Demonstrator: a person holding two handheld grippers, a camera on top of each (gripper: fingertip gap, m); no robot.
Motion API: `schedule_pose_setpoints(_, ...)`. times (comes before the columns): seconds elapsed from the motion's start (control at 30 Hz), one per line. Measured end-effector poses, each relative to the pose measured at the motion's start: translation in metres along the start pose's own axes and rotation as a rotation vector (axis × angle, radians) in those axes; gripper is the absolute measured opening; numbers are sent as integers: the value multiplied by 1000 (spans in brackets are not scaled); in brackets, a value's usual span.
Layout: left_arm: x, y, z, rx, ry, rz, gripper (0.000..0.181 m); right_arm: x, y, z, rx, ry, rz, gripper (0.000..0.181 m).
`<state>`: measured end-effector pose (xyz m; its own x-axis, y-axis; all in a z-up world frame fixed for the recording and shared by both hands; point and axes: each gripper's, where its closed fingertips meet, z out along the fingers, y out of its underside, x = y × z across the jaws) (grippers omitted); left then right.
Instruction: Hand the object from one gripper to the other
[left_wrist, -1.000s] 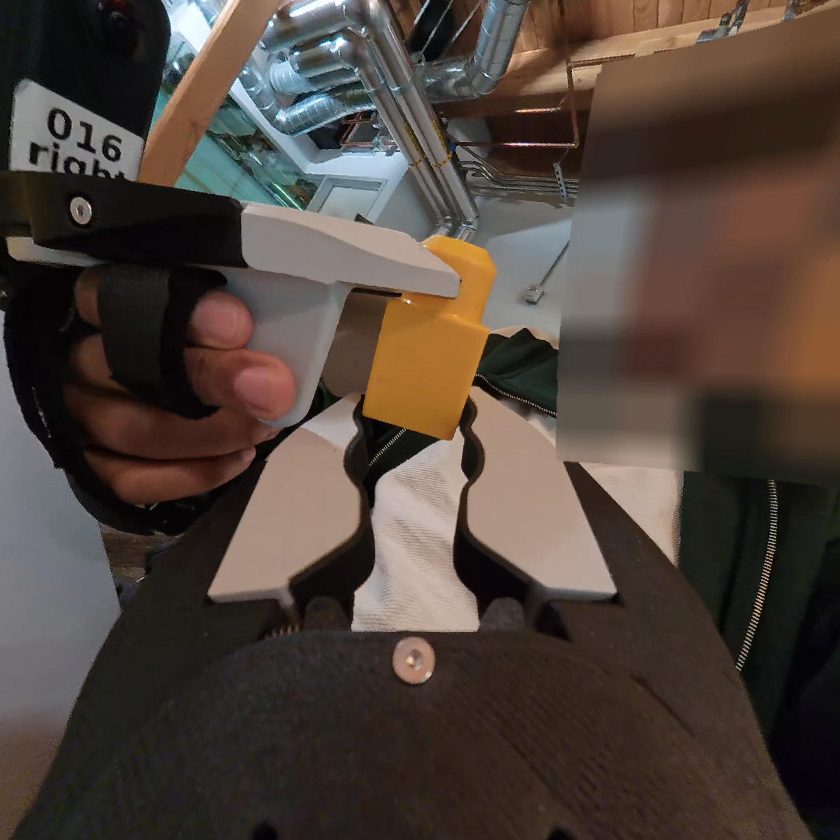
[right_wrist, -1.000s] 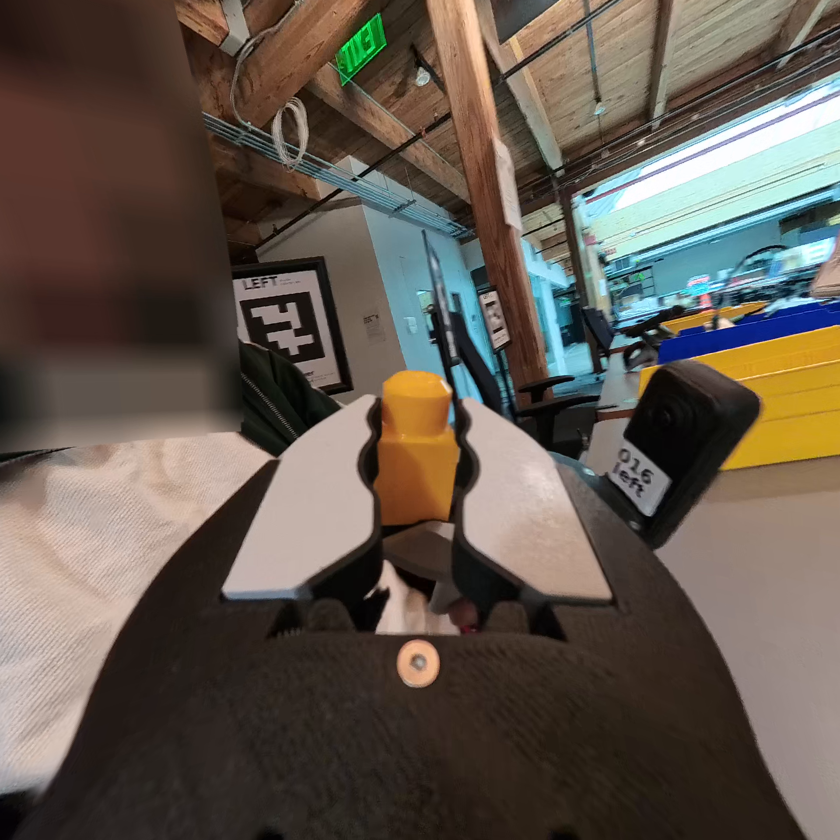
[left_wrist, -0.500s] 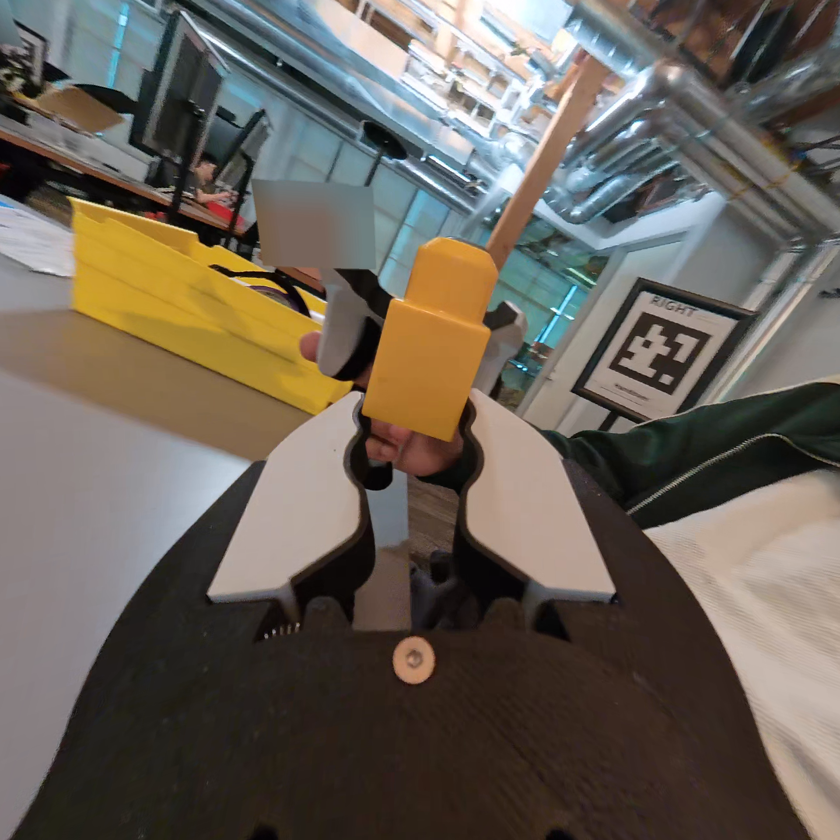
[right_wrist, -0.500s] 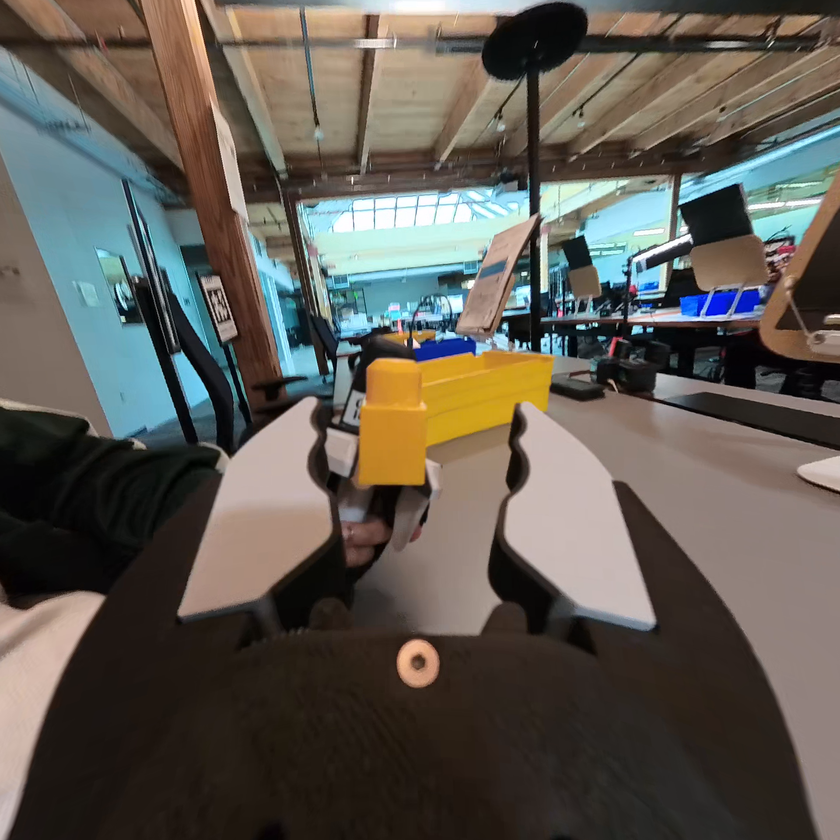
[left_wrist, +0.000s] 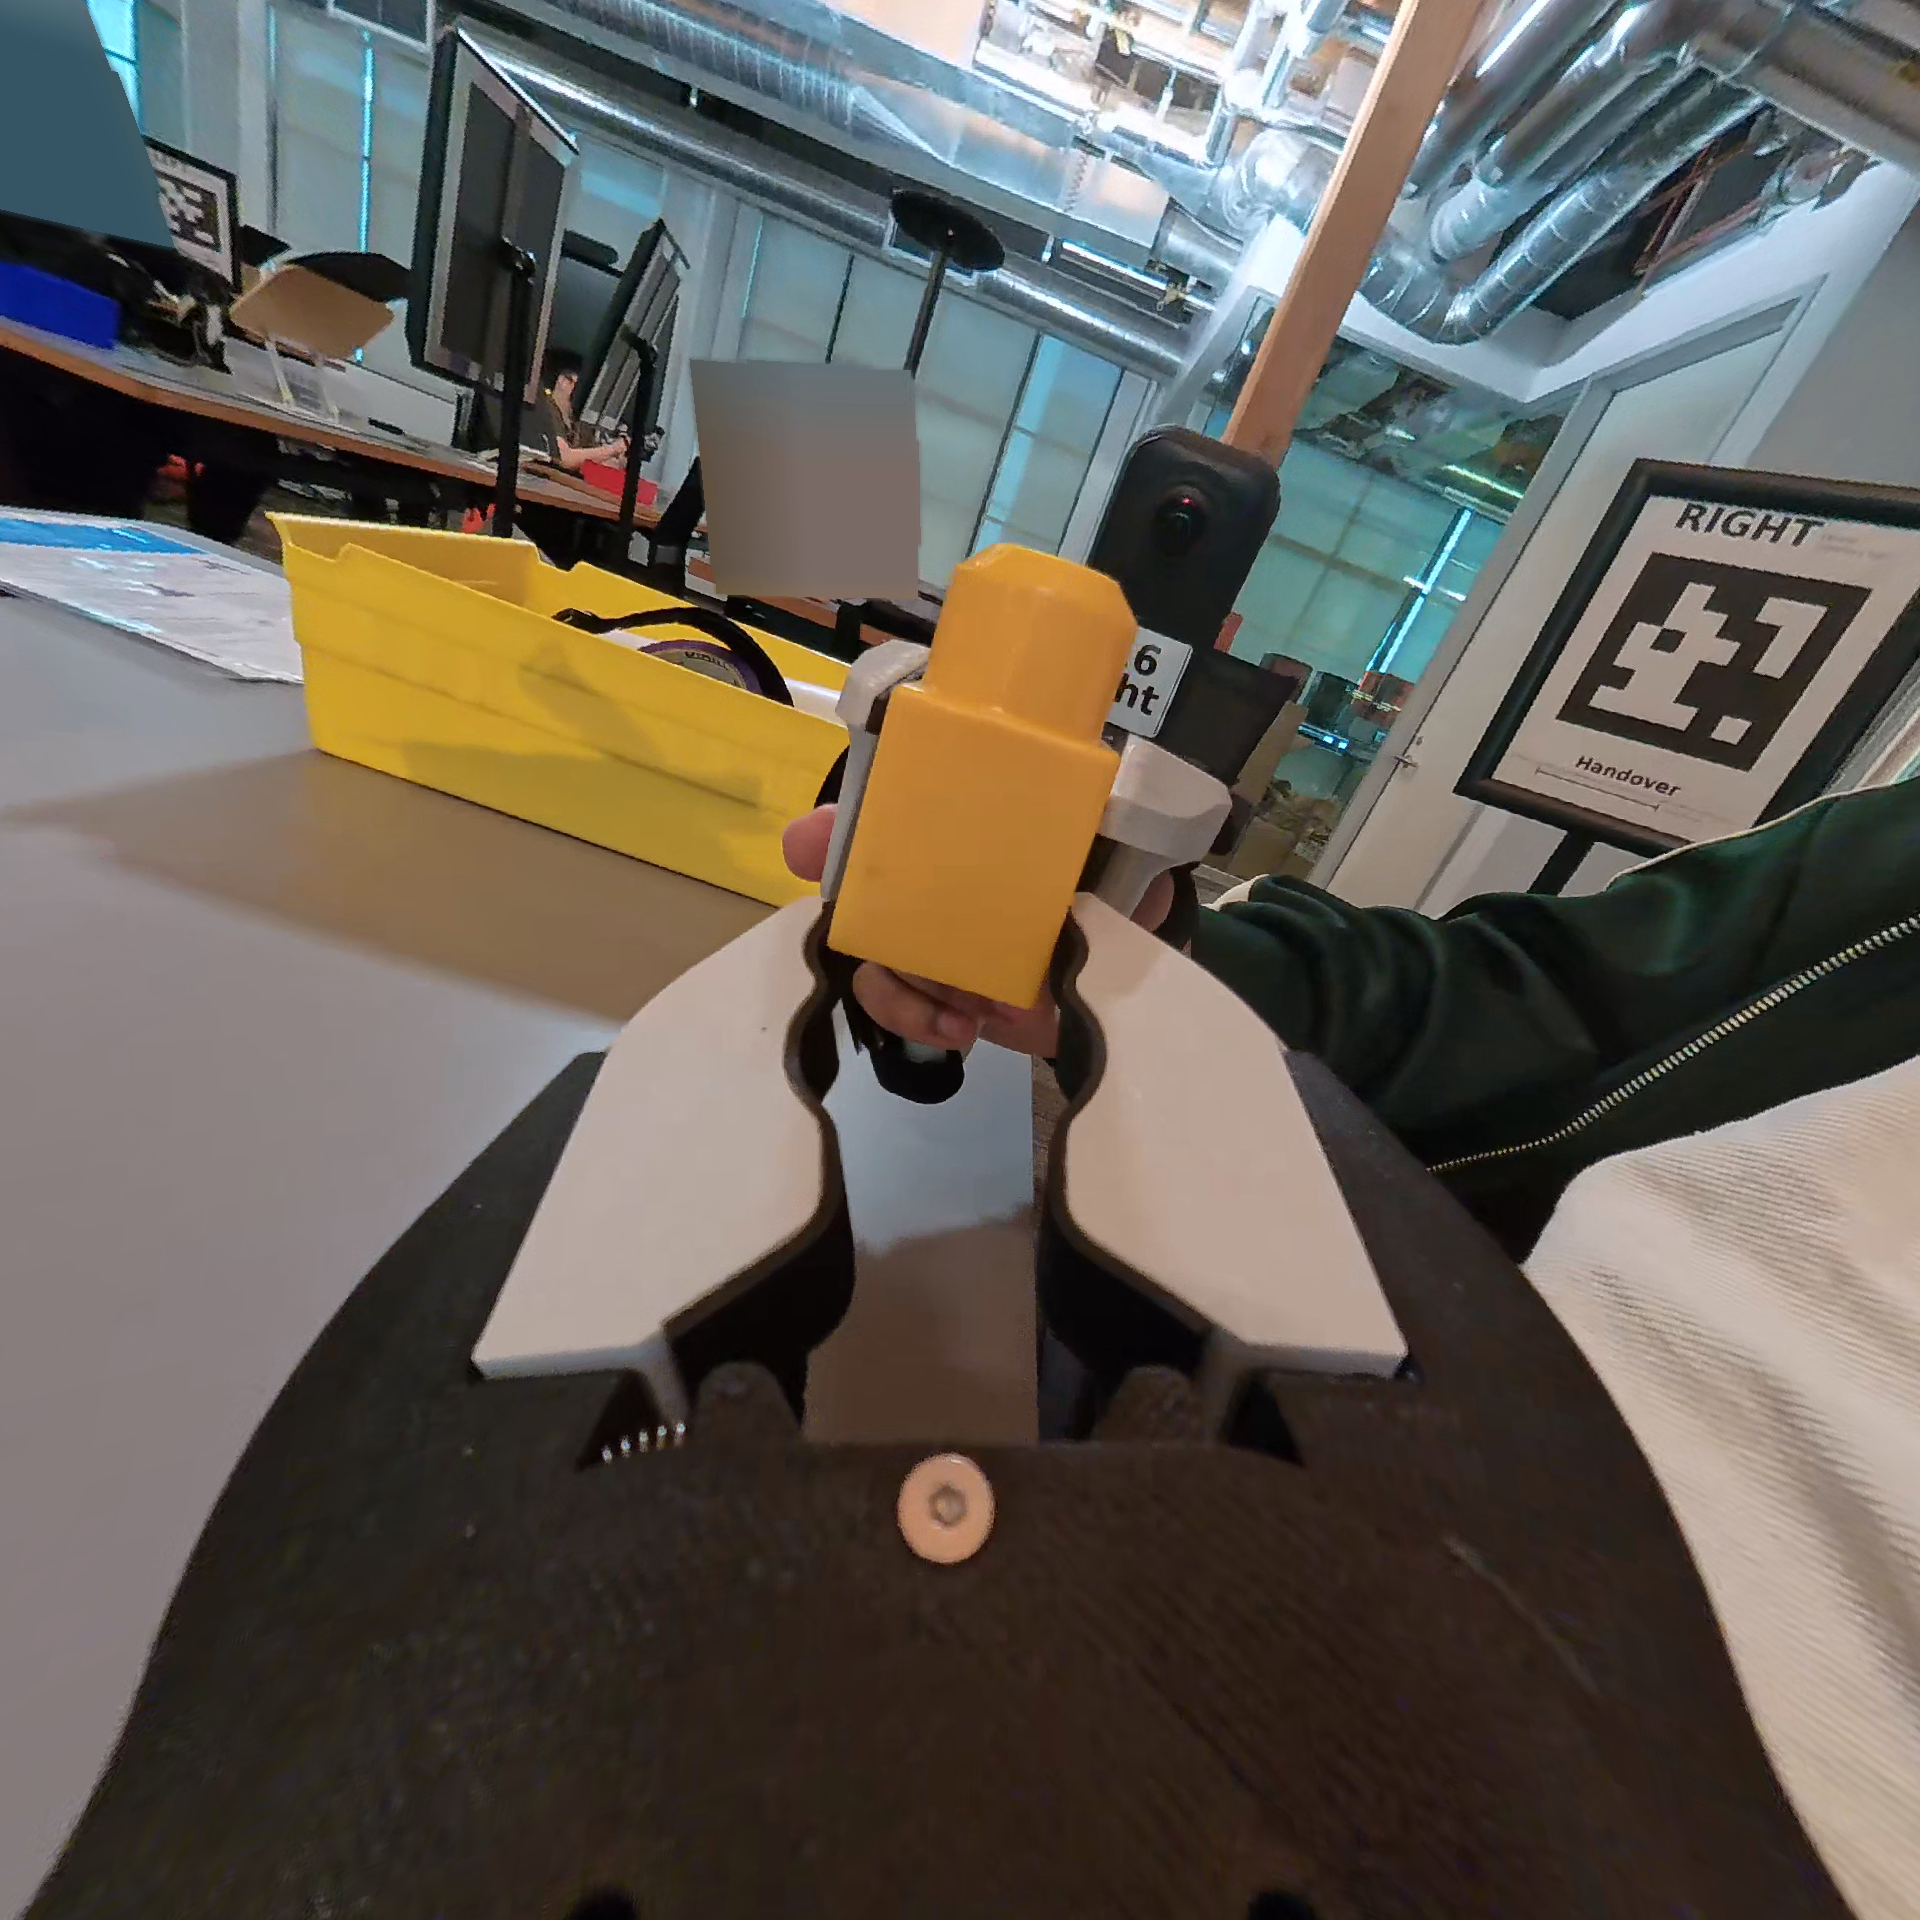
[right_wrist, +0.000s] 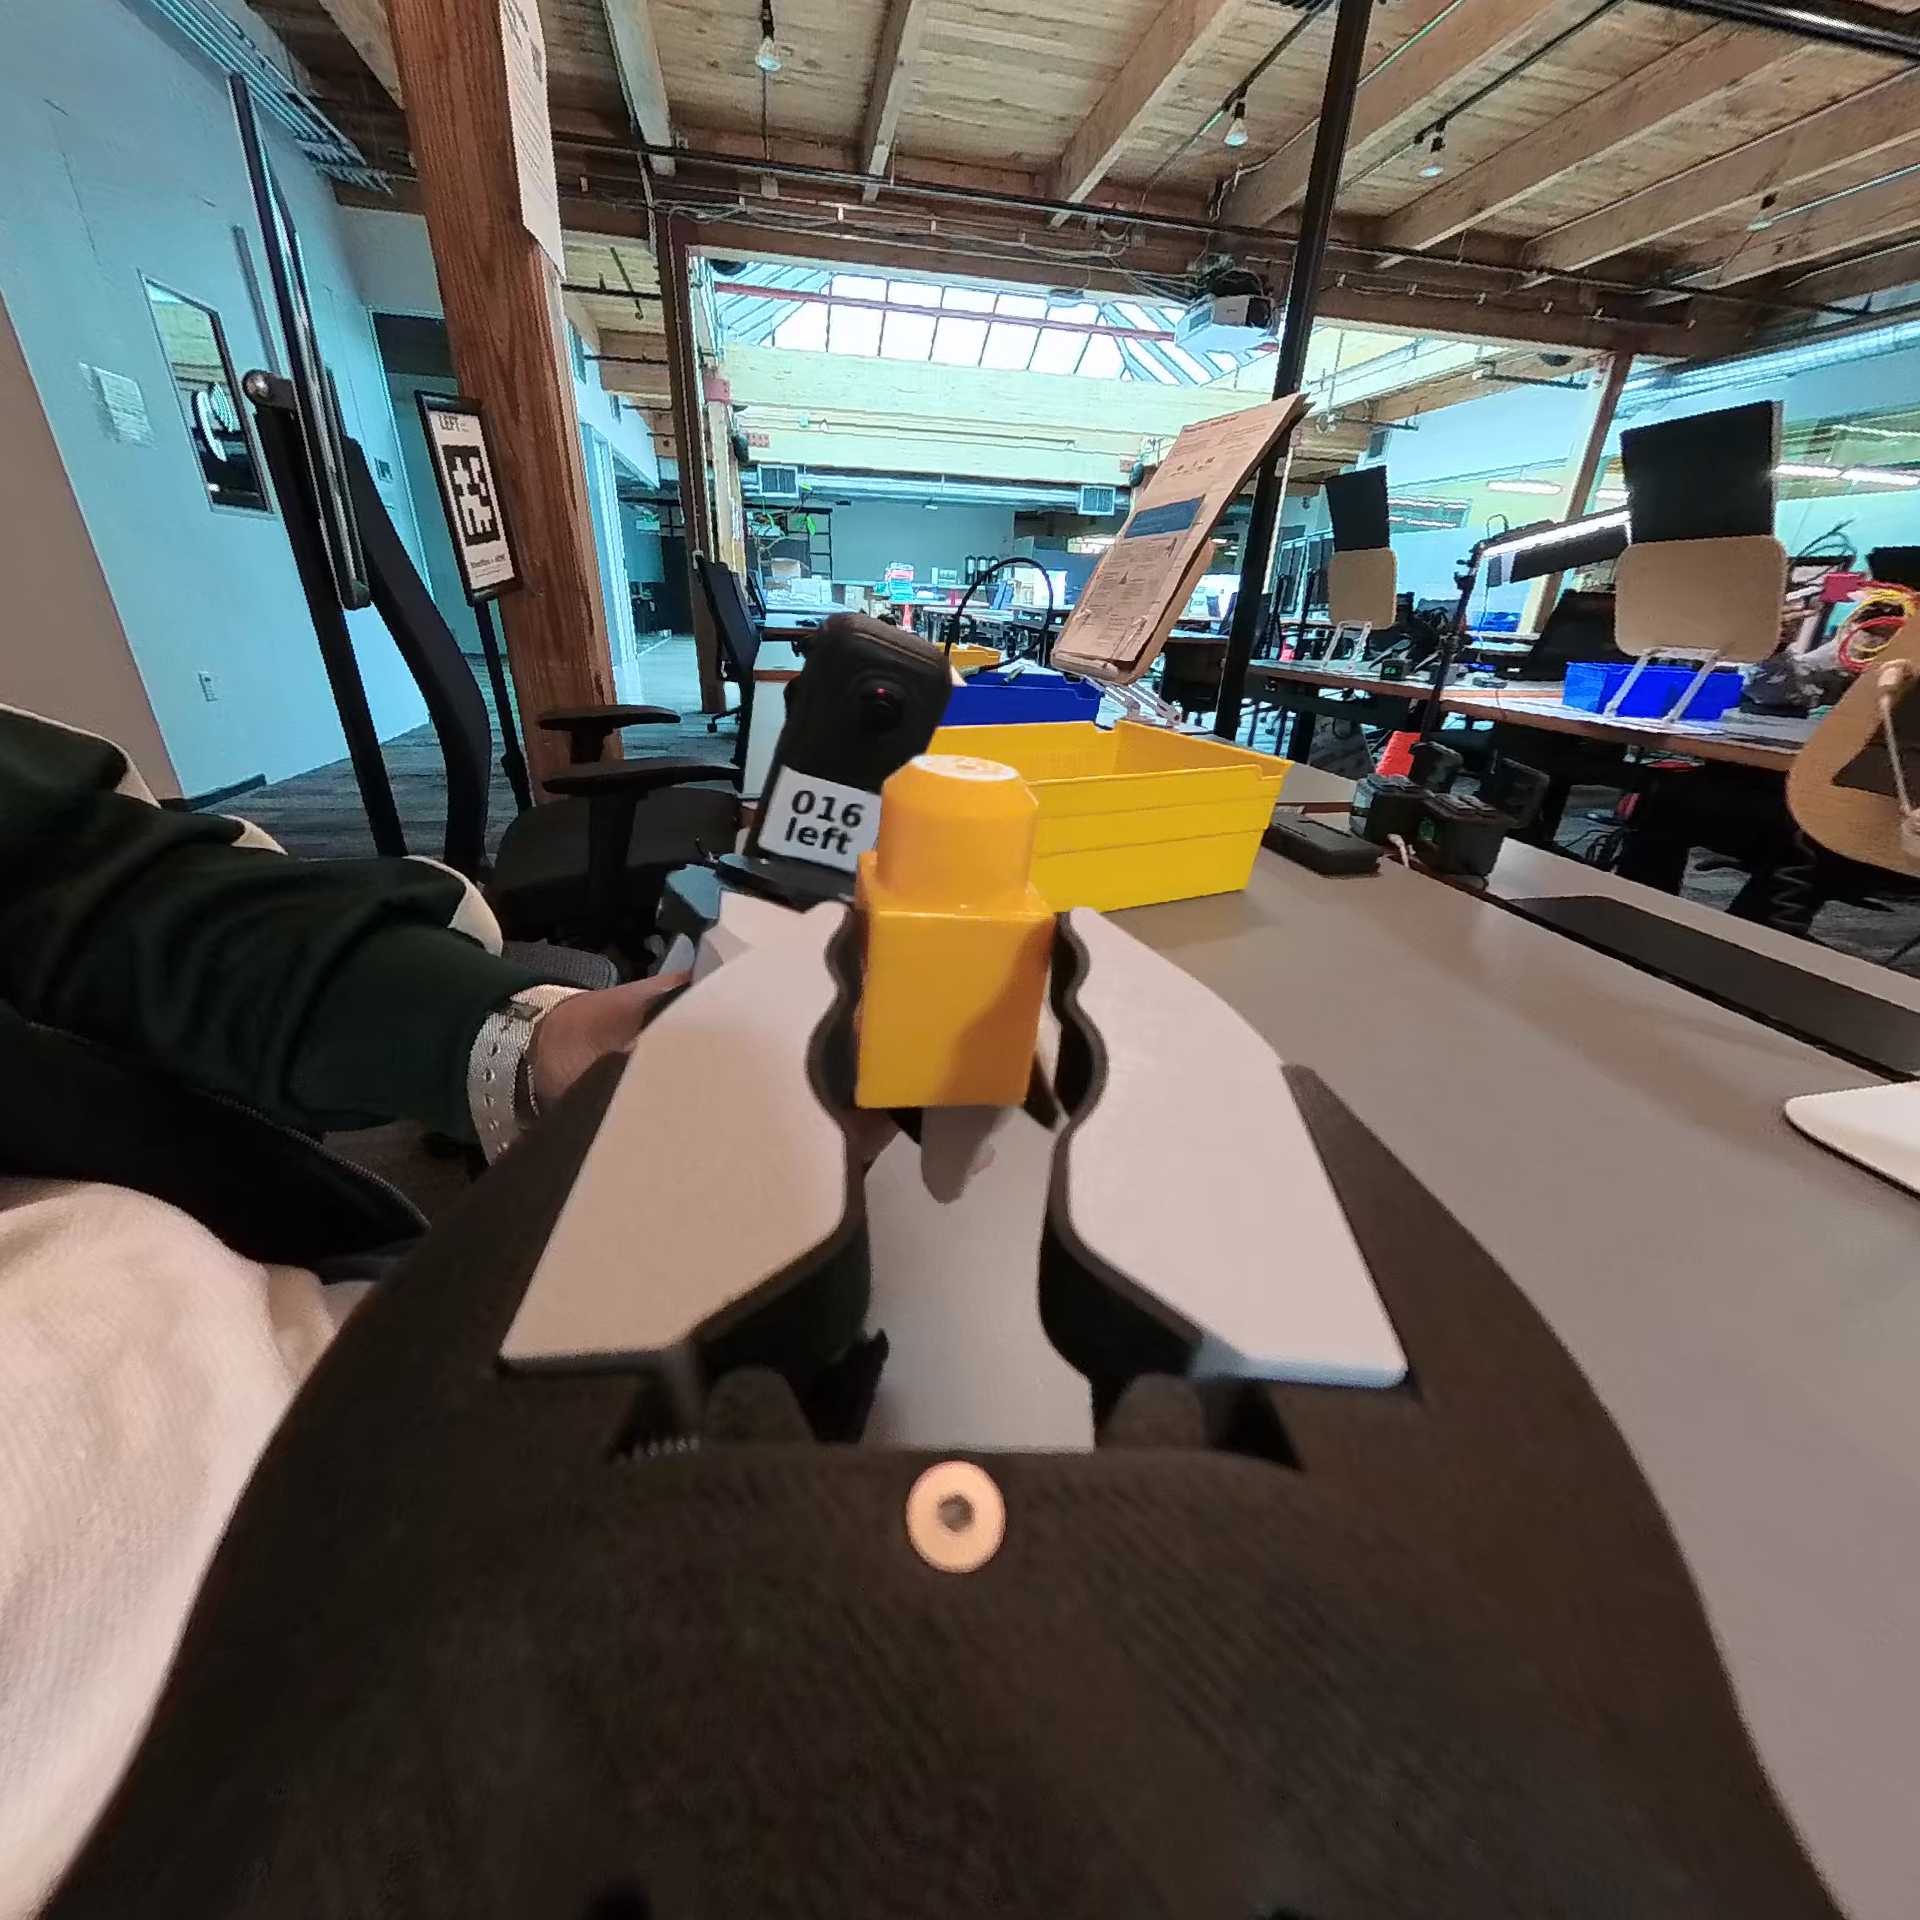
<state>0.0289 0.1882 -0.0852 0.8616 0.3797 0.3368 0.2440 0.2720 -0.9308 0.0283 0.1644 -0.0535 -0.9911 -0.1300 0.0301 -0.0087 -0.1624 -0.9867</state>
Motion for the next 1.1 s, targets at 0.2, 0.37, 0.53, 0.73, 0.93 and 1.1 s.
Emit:
schedule_pose_setpoints(0.2,-11,-10,-5,44,-88,52,74,11,-1,-9,16,9,54,35)
schedule_pose_setpoints(0.37,-7,-24,-16,81,-80,136,64,3,17,-4,-68,-68,103,35)
schedule_pose_setpoints(0.53,-3,-28,-20,93,-50,145,51,-9,31,2,-145,-118,83,35)
schedule_pose_setpoints(0.73,5,-24,-18,65,-2,183,20,-12,42,6,-197,-122,64,36)
schedule_pose_setpoints(0.93,1,-26,-20,64,-33,190,22,-11,37,6,-174,-111,57,35)
schedule_pose_setpoints(1.1,-3,-26,-19,82,-40,130,40,-8,37,2,-183,-99,30,1)
